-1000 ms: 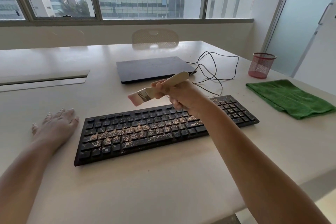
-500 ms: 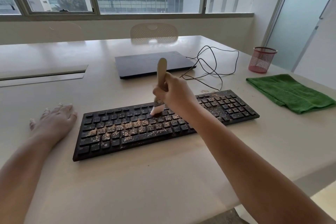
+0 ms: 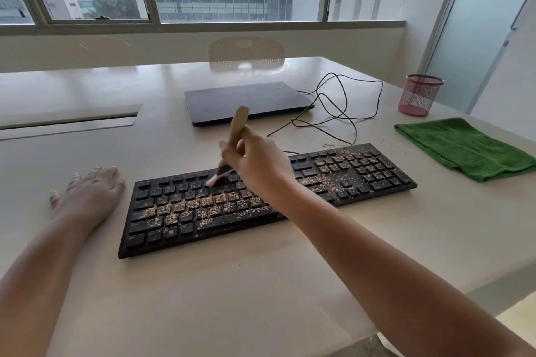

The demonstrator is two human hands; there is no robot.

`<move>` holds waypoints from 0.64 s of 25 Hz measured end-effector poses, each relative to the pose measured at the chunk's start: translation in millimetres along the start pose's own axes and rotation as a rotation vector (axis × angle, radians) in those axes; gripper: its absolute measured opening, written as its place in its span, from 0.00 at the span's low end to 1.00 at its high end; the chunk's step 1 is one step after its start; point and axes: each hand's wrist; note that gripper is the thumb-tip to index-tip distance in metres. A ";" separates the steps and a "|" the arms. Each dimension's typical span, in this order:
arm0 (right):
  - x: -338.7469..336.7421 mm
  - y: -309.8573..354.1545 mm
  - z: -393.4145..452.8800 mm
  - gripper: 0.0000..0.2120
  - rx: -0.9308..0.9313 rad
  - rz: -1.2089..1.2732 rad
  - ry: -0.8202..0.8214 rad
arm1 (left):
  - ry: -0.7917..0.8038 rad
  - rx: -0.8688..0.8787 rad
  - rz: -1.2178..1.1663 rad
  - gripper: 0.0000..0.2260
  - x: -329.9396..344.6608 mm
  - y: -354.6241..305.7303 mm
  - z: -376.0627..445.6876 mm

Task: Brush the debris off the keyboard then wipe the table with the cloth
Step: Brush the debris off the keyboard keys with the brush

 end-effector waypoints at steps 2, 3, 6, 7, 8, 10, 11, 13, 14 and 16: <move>-11.4 -11.0 1.9 0.11 0.026 -0.101 -0.096 | -0.010 -0.031 -0.004 0.22 -1.9 -6.5 -7.9; -14.4 -14.5 2.2 0.10 0.028 -0.113 -0.133 | -0.017 -0.039 -0.007 0.22 -3.5 -9.1 -11.4; -10.3 -4.7 -0.8 0.08 -0.035 0.099 -0.067 | -0.025 -0.034 0.012 0.22 -5.3 -10.4 -13.4; -5.5 1.7 -2.2 0.08 -0.059 0.197 -0.011 | -0.025 -0.037 0.013 0.22 -5.7 -10.1 -13.1; -1.0 6.2 -3.4 0.09 -0.077 0.242 0.039 | -0.020 -0.042 0.009 0.22 -5.4 -9.4 -12.1; 2.0 7.4 -2.7 0.10 -0.083 0.162 0.093 | -0.016 -0.042 0.001 0.22 -5.0 -9.0 -11.3; -1.3 5.2 -1.5 0.09 -0.068 0.097 0.089 | -0.013 -0.036 0.003 0.22 -4.8 -8.5 -11.3; -13.2 -4.0 1.2 0.09 -0.018 -0.043 0.038 | -0.013 -0.033 0.005 0.22 -5.5 -9.0 -12.4; -19.1 -8.9 2.1 0.10 0.004 -0.107 -0.009 | -0.013 -0.036 0.008 0.22 -6.4 -9.7 -13.8; -23.5 -14.6 2.7 0.12 0.004 -0.122 -0.080 | -0.018 -0.036 0.019 0.23 -7.7 -11.1 -15.9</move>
Point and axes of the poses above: each hand's wrist, its own z-axis towards the middle knuckle, its own x-axis out of the palm, y = z × x, and after that the axes turned 6 degrees about -x, right-handed
